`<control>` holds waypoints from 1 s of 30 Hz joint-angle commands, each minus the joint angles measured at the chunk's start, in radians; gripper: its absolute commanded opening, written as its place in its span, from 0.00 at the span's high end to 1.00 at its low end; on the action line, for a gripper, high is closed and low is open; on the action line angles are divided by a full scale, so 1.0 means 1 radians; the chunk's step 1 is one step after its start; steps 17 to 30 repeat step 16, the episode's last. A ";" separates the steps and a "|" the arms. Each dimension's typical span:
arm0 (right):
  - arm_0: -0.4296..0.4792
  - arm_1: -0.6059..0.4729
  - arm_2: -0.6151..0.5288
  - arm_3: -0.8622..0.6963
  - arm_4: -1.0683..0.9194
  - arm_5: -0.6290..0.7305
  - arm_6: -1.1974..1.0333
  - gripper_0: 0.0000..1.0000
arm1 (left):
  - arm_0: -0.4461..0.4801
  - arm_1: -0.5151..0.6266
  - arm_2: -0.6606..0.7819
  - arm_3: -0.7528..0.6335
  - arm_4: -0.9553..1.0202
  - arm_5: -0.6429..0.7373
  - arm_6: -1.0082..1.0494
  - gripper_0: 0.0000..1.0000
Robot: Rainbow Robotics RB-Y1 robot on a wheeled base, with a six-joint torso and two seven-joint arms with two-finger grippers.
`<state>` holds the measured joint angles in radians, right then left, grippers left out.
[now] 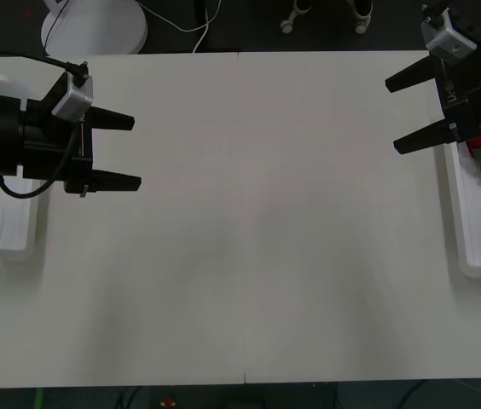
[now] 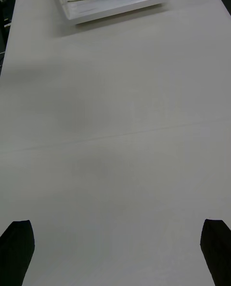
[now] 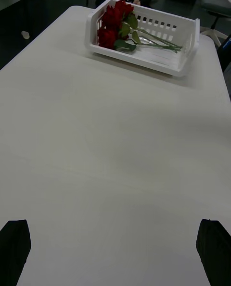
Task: Put the red flowers into the right box and the blue flowers into the left box
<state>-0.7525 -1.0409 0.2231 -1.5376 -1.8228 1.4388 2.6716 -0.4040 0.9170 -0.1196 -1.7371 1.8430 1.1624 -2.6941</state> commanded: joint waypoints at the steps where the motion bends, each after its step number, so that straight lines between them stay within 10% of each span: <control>1: 0.001 -0.048 -0.025 -0.022 -0.003 0.005 0.034 0.00 | -0.007 0.013 -0.058 -0.044 0.015 -0.047 -0.011 0.00; 30: 0.001 -0.048 -0.025 -0.022 -0.003 0.005 0.034 0.00 | -0.009 0.003 -0.063 -0.042 -0.008 -0.049 -0.011 0.00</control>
